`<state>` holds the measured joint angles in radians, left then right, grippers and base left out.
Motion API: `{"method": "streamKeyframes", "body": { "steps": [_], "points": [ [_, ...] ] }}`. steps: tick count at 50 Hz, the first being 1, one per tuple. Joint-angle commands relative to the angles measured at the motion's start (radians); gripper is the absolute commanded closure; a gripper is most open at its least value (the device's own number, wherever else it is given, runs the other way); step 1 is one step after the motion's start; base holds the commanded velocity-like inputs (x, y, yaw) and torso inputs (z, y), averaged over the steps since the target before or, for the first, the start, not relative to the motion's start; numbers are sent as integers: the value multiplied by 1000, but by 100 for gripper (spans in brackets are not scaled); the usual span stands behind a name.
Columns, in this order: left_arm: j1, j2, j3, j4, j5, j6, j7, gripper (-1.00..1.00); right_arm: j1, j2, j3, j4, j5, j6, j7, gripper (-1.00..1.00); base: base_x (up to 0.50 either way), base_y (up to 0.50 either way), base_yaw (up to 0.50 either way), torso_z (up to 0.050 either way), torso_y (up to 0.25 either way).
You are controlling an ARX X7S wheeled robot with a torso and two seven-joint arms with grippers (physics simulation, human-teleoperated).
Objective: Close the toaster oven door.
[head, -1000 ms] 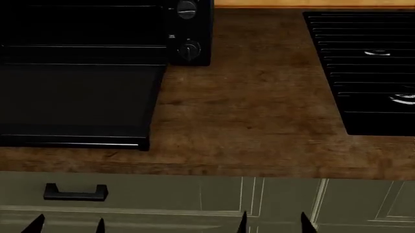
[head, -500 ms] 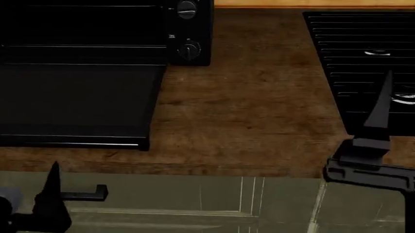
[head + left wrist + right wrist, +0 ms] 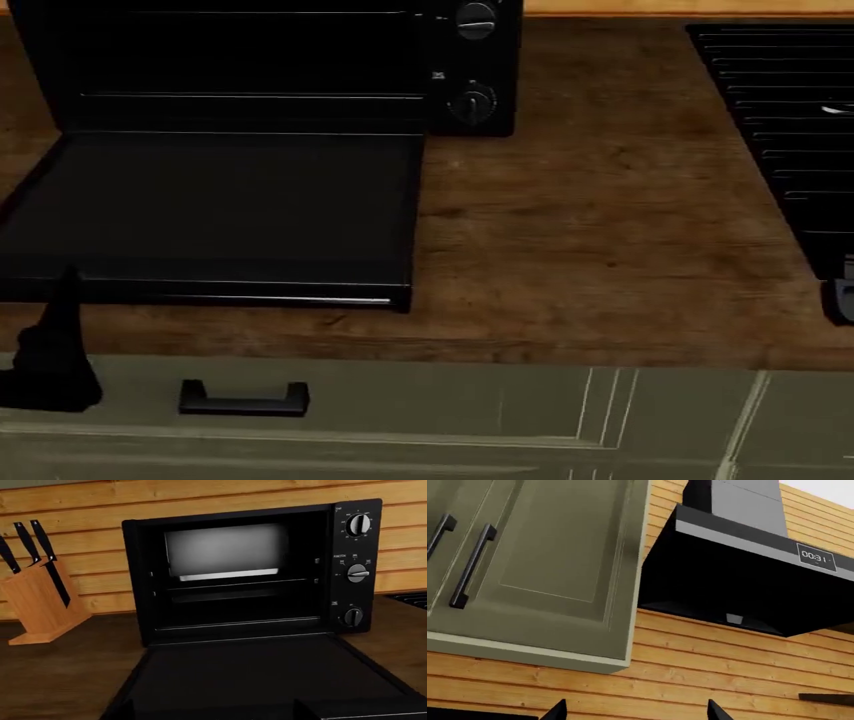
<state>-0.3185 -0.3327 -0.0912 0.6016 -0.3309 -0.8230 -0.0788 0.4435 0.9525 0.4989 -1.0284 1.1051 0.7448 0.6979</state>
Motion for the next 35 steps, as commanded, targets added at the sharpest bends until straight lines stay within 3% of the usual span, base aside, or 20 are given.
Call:
{"method": "streamKeyframes", "body": {
  "steps": [1,35],
  "points": [
    [-7,-15,0,1,-10,-7,9,-100,-14,86,-10,-9,59,-47,67,-100,0,500,0,0,0],
    [26,-22,19,-19,-11,52,22,-100,-91,124,-38,-2,31,-135,71,-100,0,467,0,0,0]
  ]
}}
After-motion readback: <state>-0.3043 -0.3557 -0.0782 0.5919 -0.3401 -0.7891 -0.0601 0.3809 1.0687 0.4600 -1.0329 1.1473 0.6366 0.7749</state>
